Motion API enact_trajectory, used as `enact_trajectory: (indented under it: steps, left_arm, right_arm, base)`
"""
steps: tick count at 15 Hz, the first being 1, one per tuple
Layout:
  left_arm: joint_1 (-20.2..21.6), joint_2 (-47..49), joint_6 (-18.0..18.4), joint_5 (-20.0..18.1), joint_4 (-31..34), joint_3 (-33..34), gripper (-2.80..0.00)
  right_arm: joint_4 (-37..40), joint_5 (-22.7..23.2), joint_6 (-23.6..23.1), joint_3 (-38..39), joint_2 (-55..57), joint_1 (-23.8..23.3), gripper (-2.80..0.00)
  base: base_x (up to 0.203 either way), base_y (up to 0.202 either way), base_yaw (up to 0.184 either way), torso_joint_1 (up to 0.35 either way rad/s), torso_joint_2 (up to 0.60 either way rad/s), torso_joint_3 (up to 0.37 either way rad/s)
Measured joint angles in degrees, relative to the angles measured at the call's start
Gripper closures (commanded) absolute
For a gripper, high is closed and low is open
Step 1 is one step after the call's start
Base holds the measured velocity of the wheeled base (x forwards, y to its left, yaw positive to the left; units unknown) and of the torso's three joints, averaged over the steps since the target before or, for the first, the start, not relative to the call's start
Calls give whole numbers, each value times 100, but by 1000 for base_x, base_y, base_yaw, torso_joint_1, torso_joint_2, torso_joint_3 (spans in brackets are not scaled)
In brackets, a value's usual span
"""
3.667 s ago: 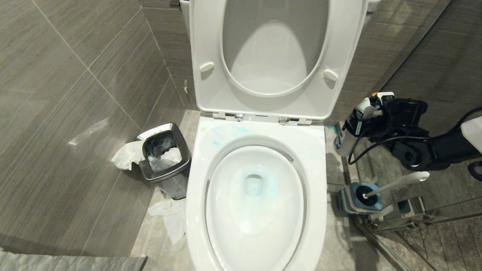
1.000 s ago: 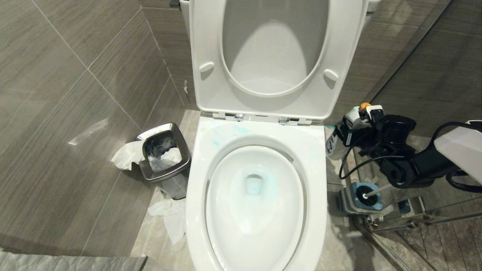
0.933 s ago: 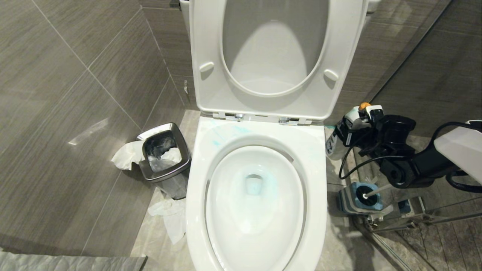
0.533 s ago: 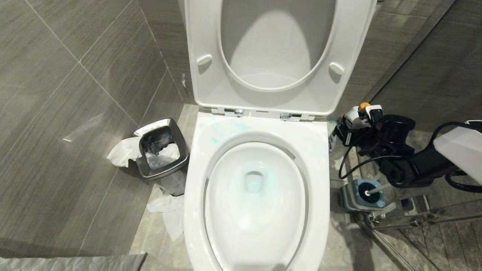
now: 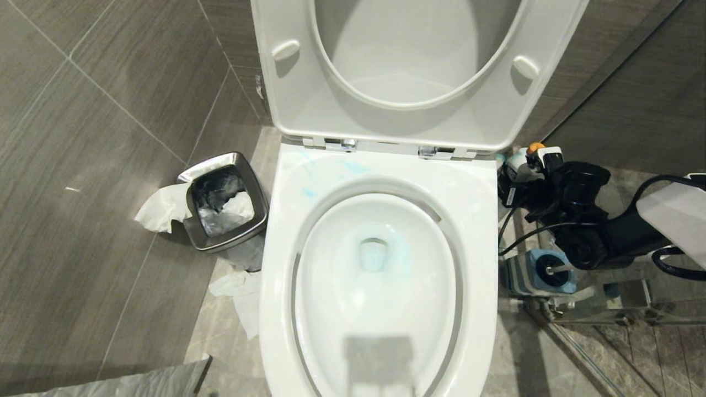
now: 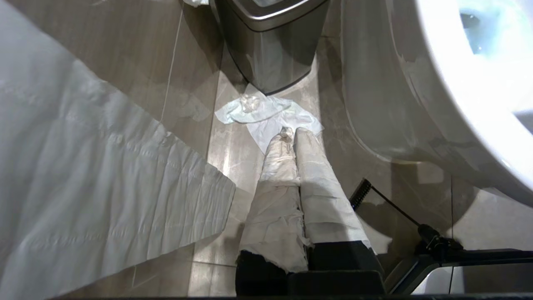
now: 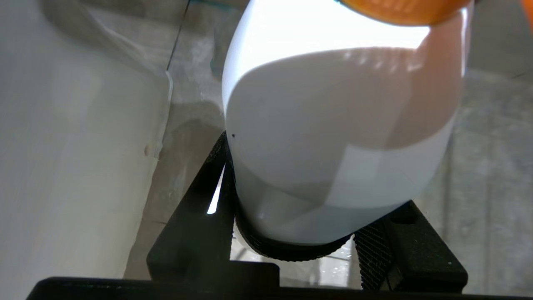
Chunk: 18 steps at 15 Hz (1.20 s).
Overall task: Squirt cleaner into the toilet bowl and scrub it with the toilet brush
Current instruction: Place the cleaning agent on the floor
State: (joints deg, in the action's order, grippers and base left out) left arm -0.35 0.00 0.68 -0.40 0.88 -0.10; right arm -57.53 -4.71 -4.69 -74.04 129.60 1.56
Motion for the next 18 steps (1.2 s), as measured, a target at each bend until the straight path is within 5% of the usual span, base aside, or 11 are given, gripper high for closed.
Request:
enact_trajectory:
  steps: [11, 18]
  left_arm:
    - [0, 0, 2, 7, -4, 0, 0]
    - [0, 0, -7, 7, -20, 2, 0]
  right_arm:
    - [1, -2, -2, -366, 34, 61, 0]
    - [-22, -35, -17, -783, 39, 265, 0]
  base:
    - [0, 0, 0, 3, 3, -198]
    - [0, 0, 0, 3, 0, -35]
